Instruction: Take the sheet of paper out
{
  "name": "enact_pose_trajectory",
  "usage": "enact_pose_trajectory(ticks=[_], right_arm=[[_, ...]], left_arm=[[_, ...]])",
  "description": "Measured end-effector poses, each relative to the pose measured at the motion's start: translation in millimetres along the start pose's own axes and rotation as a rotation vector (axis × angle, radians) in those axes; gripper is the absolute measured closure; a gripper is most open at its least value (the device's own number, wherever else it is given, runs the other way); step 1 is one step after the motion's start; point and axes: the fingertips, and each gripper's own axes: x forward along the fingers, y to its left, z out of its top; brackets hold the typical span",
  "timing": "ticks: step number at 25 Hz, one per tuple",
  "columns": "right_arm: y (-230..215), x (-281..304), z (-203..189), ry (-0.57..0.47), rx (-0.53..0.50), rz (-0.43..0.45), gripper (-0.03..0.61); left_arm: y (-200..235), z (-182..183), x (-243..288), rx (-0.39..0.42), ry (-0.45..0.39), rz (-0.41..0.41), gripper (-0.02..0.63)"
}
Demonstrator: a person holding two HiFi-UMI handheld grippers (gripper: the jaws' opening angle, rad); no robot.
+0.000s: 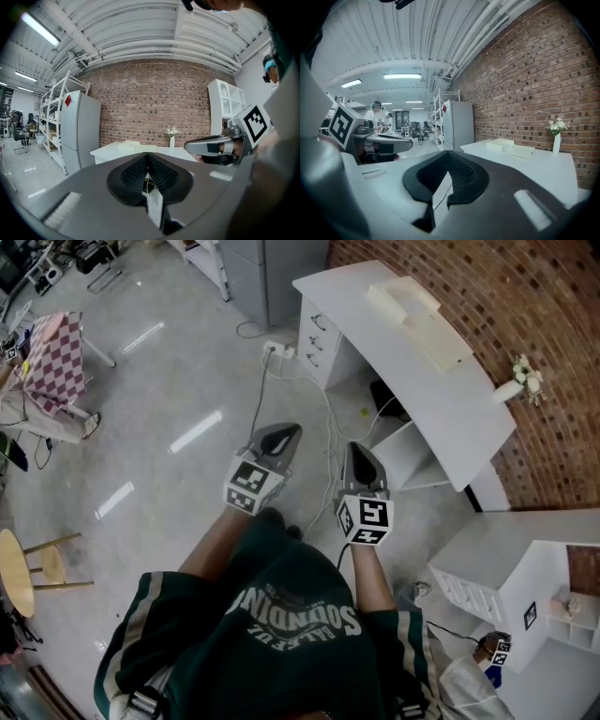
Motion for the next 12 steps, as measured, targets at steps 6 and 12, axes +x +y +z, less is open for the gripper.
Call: enact_pose_trajectory(ticks=[6,12], right_arm=[[-17,23,4,0.005,0.009,-0.008,0.577],[-37,65,10,0.012,0.0,-0.029,0.577]], left_arm=[[10,3,26,0.001,0.009,-0.014,0.603],[40,8,70,-0.005,-0.002,-0.041,0.603]])
